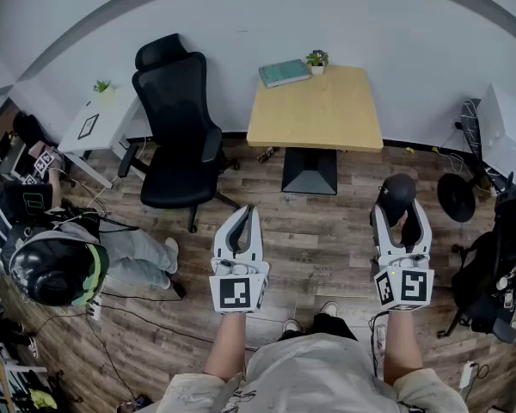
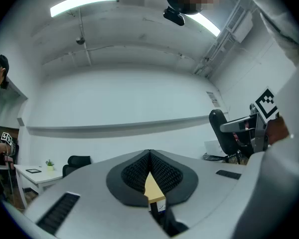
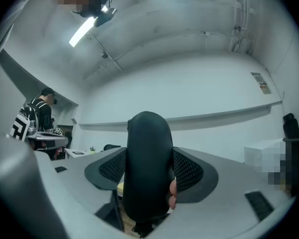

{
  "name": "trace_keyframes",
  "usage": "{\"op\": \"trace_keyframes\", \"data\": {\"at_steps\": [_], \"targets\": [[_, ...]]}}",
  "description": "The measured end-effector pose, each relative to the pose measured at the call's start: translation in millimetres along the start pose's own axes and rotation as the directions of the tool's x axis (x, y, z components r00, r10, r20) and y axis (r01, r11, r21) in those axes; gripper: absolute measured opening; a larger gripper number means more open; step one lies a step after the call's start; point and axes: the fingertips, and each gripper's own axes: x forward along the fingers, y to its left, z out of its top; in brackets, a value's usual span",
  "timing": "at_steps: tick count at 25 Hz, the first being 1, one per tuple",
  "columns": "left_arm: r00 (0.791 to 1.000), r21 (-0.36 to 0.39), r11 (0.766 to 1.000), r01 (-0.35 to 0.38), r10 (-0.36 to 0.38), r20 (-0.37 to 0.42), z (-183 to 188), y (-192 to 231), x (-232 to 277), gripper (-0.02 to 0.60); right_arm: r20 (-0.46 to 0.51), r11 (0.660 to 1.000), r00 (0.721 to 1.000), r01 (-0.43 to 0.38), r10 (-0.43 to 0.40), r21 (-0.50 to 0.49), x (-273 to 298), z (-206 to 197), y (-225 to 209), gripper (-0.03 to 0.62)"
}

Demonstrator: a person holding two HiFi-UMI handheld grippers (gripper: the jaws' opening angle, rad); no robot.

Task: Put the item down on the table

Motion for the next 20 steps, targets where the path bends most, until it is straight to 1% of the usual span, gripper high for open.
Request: {"op": "trace_keyframes", "data": {"at_steps": [5,10,13,16,20], "targets": [[1.0,-0.003,1.0,0.003,-0.003,0.004,2.1,13.5,-10.8,0.006,0.002,1.0,1.0,-0.003,0.003,-0.007,-0.1,5.0,20.1,0.302],[1.0,0.011,1.0,0.017,-0.017,0.002,0.2,17.3,-21.1,0.006,0.003,1.0,1.0,0.002,-0.002,-0.01,-4.6,5.4,31.5,0.302],[1.0,0.001,1.0,0.018,-0.018,0.001,-4.8,21.1,-30.6,0.008,0.003,1.0,1.0,0.007,-0.007,-0.022,-10.8,2.5,41.9,0.302],[1.0,-0.003,1.0,0.026,-0.026,-0.012,-9.1,24.5,-40.4,0.006,-0.003,1.0,1.0,0.025,-0.025,-0.006,-18.1,-1.7,49.8,0.304],[1.0,-0.012,1.0,0.019,-0.019,-0.001,-12.5,33.6,-50.7,0.006,-0.009,1.0,1.0,0.024,-0.024,-0.009,-22.8,-4.5,60.7,0.304]]}}
